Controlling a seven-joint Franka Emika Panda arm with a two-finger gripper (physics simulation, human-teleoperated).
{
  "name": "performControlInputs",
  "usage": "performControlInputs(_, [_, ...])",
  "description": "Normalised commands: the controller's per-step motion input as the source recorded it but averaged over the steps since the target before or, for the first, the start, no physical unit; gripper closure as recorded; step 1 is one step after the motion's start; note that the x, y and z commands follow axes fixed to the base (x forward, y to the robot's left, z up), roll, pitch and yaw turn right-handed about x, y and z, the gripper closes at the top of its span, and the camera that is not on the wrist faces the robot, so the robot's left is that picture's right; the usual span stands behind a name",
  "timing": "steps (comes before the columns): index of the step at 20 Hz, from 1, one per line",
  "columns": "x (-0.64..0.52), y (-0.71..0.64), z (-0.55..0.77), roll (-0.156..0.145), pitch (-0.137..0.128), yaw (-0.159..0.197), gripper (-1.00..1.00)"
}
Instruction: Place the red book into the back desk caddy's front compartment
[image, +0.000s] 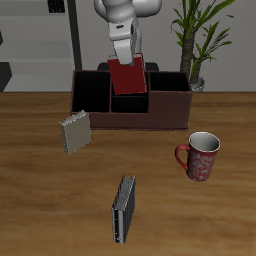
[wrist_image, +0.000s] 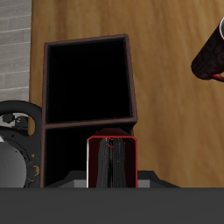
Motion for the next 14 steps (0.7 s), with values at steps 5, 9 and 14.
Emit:
performControlInputs(5, [-0.04, -0.02, -0.14, 0.005, 0.028, 0.033, 1.0])
performControlInputs(9, [0.0, -0.07, -0.02, -0.002, 0.005, 0.022, 1.0])
performControlInputs(14, [0.04, -0.04, 0.02, 0.0, -0.004, 0.027, 1.0])
